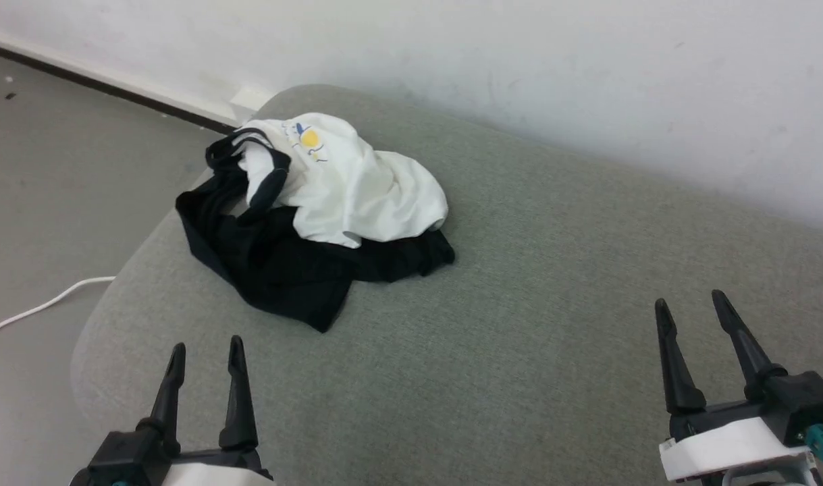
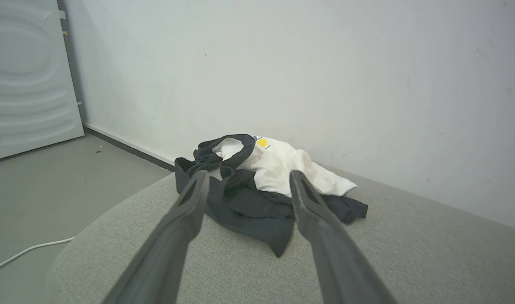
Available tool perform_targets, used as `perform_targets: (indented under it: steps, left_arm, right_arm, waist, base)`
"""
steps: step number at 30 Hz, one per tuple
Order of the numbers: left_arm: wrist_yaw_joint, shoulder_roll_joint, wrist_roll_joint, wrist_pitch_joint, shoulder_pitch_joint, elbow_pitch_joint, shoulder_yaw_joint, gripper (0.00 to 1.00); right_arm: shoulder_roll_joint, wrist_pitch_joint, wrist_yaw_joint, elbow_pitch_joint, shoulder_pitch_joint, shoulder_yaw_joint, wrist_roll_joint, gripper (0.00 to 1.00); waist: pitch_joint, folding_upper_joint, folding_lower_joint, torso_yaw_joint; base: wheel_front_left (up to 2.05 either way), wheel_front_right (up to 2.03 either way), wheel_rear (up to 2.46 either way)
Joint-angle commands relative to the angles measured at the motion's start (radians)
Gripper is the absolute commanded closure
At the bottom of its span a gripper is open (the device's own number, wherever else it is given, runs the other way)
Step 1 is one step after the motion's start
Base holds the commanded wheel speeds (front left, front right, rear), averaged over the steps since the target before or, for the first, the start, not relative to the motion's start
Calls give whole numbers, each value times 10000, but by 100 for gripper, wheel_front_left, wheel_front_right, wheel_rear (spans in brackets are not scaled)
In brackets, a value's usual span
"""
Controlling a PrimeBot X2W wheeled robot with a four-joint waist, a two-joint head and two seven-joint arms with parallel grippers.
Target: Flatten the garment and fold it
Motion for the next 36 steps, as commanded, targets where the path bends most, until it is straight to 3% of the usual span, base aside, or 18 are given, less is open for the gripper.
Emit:
perform_targets:
  steps: [1,23,36]
  left_arm:
    - [104,-21,-129,-103,165,-96,-10,0]
    - [297,-26,-722,-583,658,-442,-10,0]
    - [133,-26,-674,-590,690,-408,-82,0]
  right_arm:
    - [26,-107,-15,-30,145,-6,-12,0]
    - [34,-587,-19,-248,282,54,-146,0]
    - [34,-594,-19,-256,408,-62,-67,0]
  waist:
    - [24,0,0,225]
    - [179,0,0,1264]
    - [23,0,0,1288]
  base:
    - [0,0,0]
    - [0,0,0]
    - [0,0,0]
